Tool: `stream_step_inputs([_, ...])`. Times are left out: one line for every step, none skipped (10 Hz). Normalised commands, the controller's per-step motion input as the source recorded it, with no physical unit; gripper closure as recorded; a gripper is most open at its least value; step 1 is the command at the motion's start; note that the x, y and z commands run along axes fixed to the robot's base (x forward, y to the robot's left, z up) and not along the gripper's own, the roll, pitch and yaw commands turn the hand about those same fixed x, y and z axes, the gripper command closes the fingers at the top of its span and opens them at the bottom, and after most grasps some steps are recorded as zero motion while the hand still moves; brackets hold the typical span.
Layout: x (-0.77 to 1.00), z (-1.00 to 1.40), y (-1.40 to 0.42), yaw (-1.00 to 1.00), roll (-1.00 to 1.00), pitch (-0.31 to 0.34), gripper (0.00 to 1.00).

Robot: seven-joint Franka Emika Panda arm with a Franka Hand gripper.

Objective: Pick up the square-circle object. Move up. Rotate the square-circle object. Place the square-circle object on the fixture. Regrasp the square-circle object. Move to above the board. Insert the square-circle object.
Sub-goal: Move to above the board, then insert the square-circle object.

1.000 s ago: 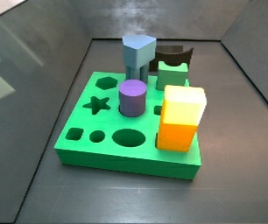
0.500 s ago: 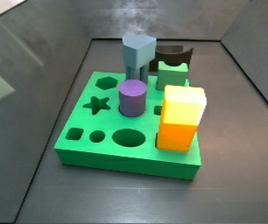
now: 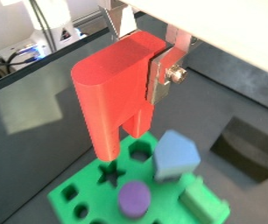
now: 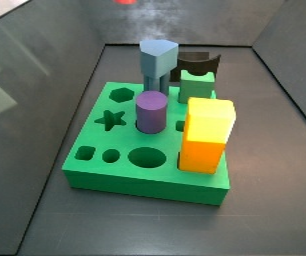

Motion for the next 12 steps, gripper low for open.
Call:
stream_step_inputs([0.20, 0.05, -0.43, 0.01, 0.03, 0.129, 1.00])
stream_step_inputs([0.12, 0.04, -0.21, 0.01, 0.03, 0.099, 1.00])
stream_step_inputs([0.00, 0.00, 0.00, -0.02, 0.00, 0.000, 1.00])
stream_step_inputs([-0.08, -0.03, 0.00, -0.19, 0.00, -0.024, 1.00])
stream_step_inputs([-0.18, -0.17, -0.21, 0.89, 0.00, -0.130, 1.00])
stream_step_inputs([0.00, -0.22, 0.00, 1.00, 0.00, -0.053, 1.00])
stream_step_inputs([0.00, -0.22, 0.00, 1.00, 0.00, -0.054, 1.00])
stream_step_inputs([0.00, -0.22, 0.00, 1.00, 0.00, -0.054, 1.00])
stream_step_inputs([0.00, -0.22, 0.00, 1.00, 0.00, -0.056, 1.00])
stream_step_inputs([0.00, -0.22, 0.00, 1.00, 0.00, -0.054, 1.00])
stream_step_inputs([0.00, -0.22, 0.00, 1.00, 0.00, -0.054, 1.00])
stream_step_inputs([0.00, -0.23, 0.00, 1.00, 0.00, -0.053, 1.00])
